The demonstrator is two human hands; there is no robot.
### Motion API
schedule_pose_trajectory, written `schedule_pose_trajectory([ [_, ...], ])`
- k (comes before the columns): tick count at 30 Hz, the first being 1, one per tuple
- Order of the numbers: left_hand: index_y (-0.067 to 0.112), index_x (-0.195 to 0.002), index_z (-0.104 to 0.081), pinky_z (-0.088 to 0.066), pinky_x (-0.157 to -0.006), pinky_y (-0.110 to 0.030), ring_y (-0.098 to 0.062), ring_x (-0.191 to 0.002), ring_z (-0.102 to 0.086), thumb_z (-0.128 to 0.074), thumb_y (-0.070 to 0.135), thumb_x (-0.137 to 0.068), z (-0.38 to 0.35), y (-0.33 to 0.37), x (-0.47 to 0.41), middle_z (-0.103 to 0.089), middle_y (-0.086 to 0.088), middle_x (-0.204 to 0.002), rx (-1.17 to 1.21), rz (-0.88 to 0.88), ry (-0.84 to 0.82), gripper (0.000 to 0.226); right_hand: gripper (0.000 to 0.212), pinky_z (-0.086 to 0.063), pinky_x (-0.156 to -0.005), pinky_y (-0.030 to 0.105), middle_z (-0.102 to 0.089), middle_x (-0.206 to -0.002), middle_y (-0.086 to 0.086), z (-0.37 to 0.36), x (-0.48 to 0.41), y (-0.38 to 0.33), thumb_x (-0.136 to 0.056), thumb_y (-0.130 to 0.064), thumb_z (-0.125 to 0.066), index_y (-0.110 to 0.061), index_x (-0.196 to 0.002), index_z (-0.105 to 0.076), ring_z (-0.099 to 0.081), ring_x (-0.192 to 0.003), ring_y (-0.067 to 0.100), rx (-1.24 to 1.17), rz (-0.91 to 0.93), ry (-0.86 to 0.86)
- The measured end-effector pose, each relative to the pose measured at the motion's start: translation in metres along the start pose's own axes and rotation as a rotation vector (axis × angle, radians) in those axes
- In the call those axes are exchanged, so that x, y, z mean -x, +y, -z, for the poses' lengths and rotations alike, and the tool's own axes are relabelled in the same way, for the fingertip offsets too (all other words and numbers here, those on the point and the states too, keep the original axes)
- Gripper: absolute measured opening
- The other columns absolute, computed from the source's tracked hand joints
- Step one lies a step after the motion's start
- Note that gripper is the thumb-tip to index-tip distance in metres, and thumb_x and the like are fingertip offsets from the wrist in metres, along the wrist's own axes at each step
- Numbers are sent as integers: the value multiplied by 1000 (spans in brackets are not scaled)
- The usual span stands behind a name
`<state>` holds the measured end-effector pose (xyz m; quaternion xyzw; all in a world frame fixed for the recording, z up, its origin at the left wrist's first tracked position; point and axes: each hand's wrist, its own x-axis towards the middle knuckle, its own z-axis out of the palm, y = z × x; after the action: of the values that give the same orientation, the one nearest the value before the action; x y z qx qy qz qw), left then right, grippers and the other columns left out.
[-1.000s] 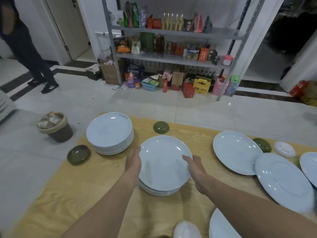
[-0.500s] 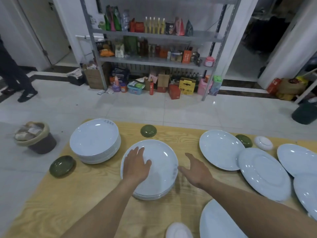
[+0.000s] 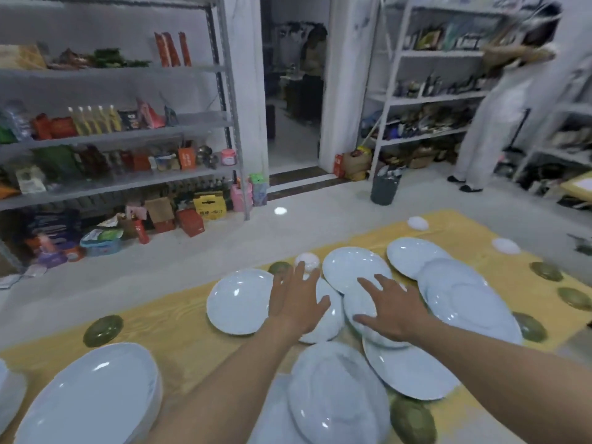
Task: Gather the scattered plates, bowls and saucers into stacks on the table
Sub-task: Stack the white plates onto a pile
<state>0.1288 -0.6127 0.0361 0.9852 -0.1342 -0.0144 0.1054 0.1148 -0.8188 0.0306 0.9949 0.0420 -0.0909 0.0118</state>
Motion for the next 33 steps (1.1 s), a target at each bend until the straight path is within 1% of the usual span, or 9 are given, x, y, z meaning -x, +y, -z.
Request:
schedule_pose_trajectory([
  [3,26,-151,-24,-15,-118,-47,-28,-145,-18,-38,54,-96,-10,64,-29,-14,-7,-161,-64,-36,-37,64,83,-21,-113,52,-18,-160,6,9,8,78,-87,-73,-39,-33,-154,-12,-25,-144,26,20,-71,-2],
  [6,26,-152,-23,-17,-117,-46,-30,-145,-20,-38,56,-96,-20,119,-57,-14,-7,-162,-75,-39,-53,66,84,-18,-115,51,-13,-162,6,13,9,142,-87,-73,-41,-33,-155,-11,-22,-146,27,-32,-122,-5],
  [12,27,-153,-22,-22,-114,-44,-29,-144,-23,-40,56,-96,-46,193,-105,-14,-8,-162,-47,-79,-124,66,85,-19,-115,50,-9,-163,6,-1,1,231,-87,-74,-38,-33,-156,-7,-18,-148,25,-64,-207,-46],
  [18,24,-150,-28,-41,-98,-39,-28,-127,-44,-42,51,-96,-74,236,-165,-37,-10,-145,75,-35,-209,62,84,-32,-109,48,-16,-161,5,-19,-24,287,-88,-72,-39,-31,-155,-10,-30,-141,28,-138,-333,-108],
  [23,16,-134,-48,-41,-85,-32,-27,-119,-50,-47,41,-94,-111,270,-191,-52,-6,-128,469,221,-357,47,78,-47,-93,41,-46,-137,4,-33,-41,334,-87,-63,-52,-26,-149,-24,-51,-120,27,-378,-471,-163],
  [25,11,-125,-54,-44,-86,-32,-27,-110,-53,-48,38,-93,-129,282,-198,-55,-4,-111,621,374,-417,42,73,-50,-87,38,-50,-131,6,-39,-51,354,-86,-56,-58,-21,-145,-31,-55,-114,27,-499,-531,-195],
  [27,9,-121,-55,-49,-90,-34,-28,-105,-55,-48,38,-91,-144,289,-203,-57,-6,-110,732,522,-456,42,71,-48,-83,35,-49,-135,8,-46,-63,371,-87,-48,-63,-15,-144,-34,-54,-116,28,-629,-583,-214],
  [30,6,-119,-57,-50,-95,-40,-34,-109,-60,-51,42,-83,-173,306,-208,-63,-14,-112,892,746,-466,51,74,-45,-85,32,-43,-142,10,-64,-84,400,-86,-40,-68,-8,-144,-33,-50,-122,28,-764,-629,-281],
  [33,5,-123,-57,-50,-94,-42,-37,-111,-61,-51,46,-73,-207,316,-215,-64,-19,-118,965,910,-449,64,77,-49,-95,38,-44,-141,11,-84,-101,422,-82,-37,-74,-6,-142,-35,-51,-119,28,-872,-665,-345],
])
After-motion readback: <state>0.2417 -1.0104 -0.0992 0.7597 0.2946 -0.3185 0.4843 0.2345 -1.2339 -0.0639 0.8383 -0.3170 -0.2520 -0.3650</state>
